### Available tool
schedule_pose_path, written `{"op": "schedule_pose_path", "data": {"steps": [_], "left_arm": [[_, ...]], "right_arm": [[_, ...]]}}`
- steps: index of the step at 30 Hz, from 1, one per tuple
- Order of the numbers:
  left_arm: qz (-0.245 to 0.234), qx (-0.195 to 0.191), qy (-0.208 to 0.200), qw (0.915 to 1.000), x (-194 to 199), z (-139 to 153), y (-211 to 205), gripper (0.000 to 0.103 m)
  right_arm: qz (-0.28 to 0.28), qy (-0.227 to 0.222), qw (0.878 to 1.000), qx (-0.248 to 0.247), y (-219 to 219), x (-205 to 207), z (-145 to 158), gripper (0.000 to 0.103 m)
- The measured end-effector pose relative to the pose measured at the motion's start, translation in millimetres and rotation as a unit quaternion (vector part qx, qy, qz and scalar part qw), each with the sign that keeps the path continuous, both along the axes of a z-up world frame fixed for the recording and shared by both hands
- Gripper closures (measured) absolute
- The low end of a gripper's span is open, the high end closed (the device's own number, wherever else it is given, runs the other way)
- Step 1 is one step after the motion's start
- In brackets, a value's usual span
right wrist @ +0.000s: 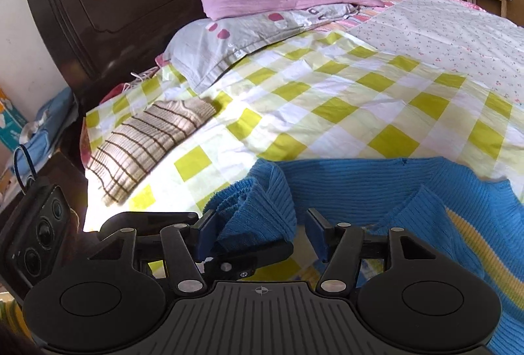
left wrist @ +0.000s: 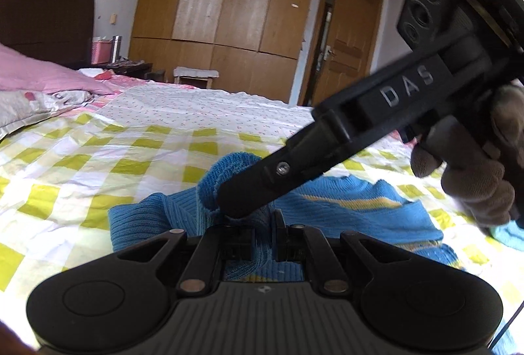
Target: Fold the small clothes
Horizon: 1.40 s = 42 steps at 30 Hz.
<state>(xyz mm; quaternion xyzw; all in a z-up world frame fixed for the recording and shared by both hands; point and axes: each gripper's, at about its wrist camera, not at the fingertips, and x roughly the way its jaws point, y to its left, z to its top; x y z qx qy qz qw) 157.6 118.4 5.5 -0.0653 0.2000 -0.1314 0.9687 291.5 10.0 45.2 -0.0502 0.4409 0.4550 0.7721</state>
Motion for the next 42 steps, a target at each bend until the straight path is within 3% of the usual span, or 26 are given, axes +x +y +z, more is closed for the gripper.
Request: {"op": "schedule_pose_path", "data": {"steps": [2, 8, 9, 11, 14, 18, 23, 25, 29, 32, 35, 38, 40, 42], "left_arm": [[-0.021, 0.019, -0.002, 0.9996, -4, -1, -9, 0.088], [-0.091, 0.071, 0.002, 0.9933, -15, -6, -37, 0.088], [-0.099, 0.076, 0.002, 0.9921, -17, -6, -42, 0.088], [-0.111, 0.072, 0.009, 0.9912, -16, -7, -45, 0.088], [-0.120, 0.070, 0.014, 0.9902, -12, -10, -48, 0.088], [-0.113, 0.051, 0.007, 0.9922, -13, -6, -42, 0.087], [-0.080, -0.014, 0.005, 0.9967, -10, 2, -22, 0.075], [-0.064, -0.032, 0.005, 0.9974, -9, 2, -16, 0.074], [-0.045, -0.027, 0.002, 0.9986, -8, 0, -14, 0.074], [-0.048, -0.024, 0.011, 0.9985, -5, -4, -17, 0.074], [-0.054, -0.008, 0.021, 0.9983, -4, -10, -24, 0.074], [-0.058, 0.009, 0.025, 0.9980, -6, -13, -32, 0.073], [-0.057, 0.011, 0.029, 0.9979, -6, -14, -35, 0.073], [-0.052, 0.009, 0.036, 0.9980, -4, -16, -37, 0.073]], "right_arm": [[-0.003, 0.030, 1.000, 0.004, -9, 3, -4, 0.045], [-0.028, 0.025, 0.998, -0.042, -29, -2, -17, 0.046], [-0.030, 0.018, 0.998, -0.054, -31, -5, -18, 0.050], [-0.040, 0.026, 0.997, -0.068, -38, -7, -22, 0.083], [-0.077, 0.053, 0.995, -0.044, -56, -7, -28, 0.093], [-0.154, 0.077, 0.985, 0.033, -88, 0, -29, 0.095], [-0.257, 0.069, 0.946, 0.186, -142, 21, -4, 0.095], [-0.287, 0.058, 0.930, 0.222, -161, 28, 7, 0.095], [-0.349, 0.042, 0.898, 0.264, -206, 31, 16, 0.095], [-0.401, 0.044, 0.877, 0.262, -238, 28, -1, 0.095], [-0.464, 0.051, 0.858, 0.216, -272, 29, -41, 0.093], [-0.505, 0.096, 0.835, 0.195, -296, 27, -80, 0.091], [-0.514, 0.108, 0.827, 0.200, -304, 21, -91, 0.089], [-0.511, 0.109, 0.827, 0.208, -310, 11, -94, 0.088]]}}
